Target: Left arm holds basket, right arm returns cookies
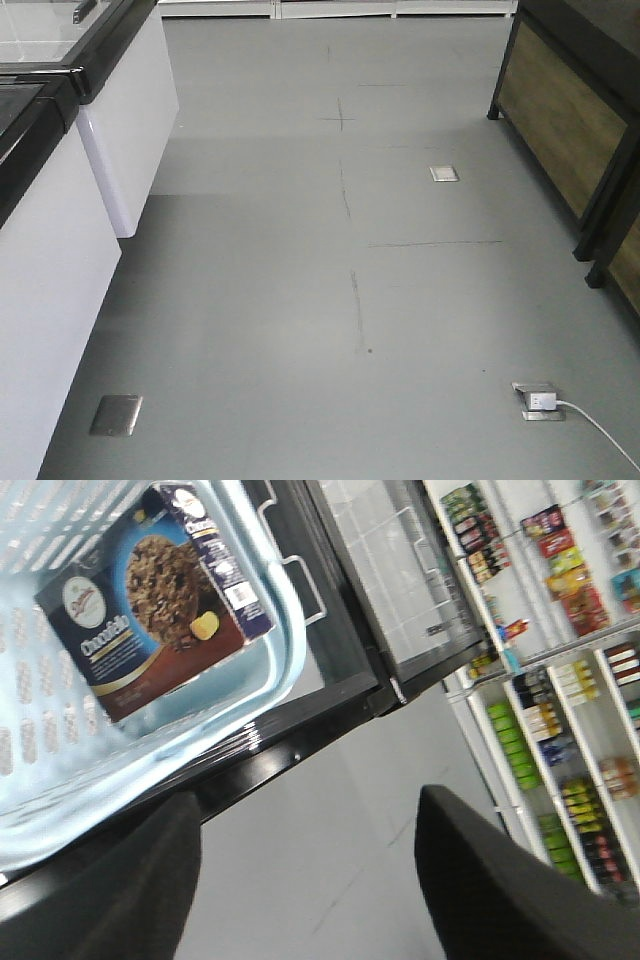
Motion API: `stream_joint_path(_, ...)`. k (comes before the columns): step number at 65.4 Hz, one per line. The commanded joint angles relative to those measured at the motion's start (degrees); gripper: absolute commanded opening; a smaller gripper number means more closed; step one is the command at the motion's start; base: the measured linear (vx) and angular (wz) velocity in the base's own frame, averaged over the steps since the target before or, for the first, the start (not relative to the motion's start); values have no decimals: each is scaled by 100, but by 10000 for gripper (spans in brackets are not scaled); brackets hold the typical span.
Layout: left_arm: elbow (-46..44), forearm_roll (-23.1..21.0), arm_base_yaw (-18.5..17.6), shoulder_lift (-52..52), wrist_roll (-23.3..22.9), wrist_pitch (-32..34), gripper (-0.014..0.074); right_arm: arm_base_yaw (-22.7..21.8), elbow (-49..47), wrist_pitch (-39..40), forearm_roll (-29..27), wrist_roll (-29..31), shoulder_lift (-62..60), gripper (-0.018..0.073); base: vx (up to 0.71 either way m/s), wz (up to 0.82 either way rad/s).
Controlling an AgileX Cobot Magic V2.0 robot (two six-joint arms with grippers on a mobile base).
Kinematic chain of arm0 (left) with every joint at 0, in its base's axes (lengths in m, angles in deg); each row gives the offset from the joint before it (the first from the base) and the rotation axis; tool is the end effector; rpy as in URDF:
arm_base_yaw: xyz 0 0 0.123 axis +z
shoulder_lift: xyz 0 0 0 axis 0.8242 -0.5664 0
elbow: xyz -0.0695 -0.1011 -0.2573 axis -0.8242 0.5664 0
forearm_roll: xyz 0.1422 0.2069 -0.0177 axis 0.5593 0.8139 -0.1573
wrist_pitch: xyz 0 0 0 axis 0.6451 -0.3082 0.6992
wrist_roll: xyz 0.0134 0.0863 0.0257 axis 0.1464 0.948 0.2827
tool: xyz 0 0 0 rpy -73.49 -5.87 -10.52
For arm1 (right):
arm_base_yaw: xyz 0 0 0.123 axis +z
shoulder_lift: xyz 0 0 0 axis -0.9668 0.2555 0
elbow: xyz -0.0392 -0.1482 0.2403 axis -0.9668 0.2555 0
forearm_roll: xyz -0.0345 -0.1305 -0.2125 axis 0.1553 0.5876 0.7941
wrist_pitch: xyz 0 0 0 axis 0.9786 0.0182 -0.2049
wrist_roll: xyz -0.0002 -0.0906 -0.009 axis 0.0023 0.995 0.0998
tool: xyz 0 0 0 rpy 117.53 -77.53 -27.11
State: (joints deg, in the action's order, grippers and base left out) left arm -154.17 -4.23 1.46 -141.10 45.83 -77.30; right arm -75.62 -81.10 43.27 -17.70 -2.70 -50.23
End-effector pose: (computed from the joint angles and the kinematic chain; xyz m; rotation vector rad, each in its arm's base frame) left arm 0.1764 0.1876 0.4055 -1.3036 1.4867 -0.3884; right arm 0.0570 -0.0007 0.1959 0.0291 1.5914 0.0122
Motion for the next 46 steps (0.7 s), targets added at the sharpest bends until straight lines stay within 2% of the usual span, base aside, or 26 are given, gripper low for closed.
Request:
stream_joint_path(1, -254, -1425, 306, -214, 788, 92, 449, -28, 15, 401, 60, 25, -66, -4, 0, 0)
stream_joint_path(13, -254, -3068, 574, -904, 1976, -79, 451, -28, 15, 408, 60, 25, -66, -4, 0, 0)
stream_joint_path(20, -254, -3994, 579, -1290, 2713, -321, 459, -28, 15, 402, 60, 25, -66, -4, 0, 0)
stream_joint_path(29, -254, -4971, 579, -1770, 3175, -780, 492, -28, 15, 402, 60, 25, -66, -4, 0, 0)
stream_joint_path(37, -254, -5279, 579, -2062, 3208, -968, 519, -28, 15, 402, 60, 25, -66, -4, 0, 0)
stream_joint_path(46, -506, -5276, 579, -2298, 3321, -1001, 526, -28, 15, 402, 60, 25, -66, -4, 0, 0)
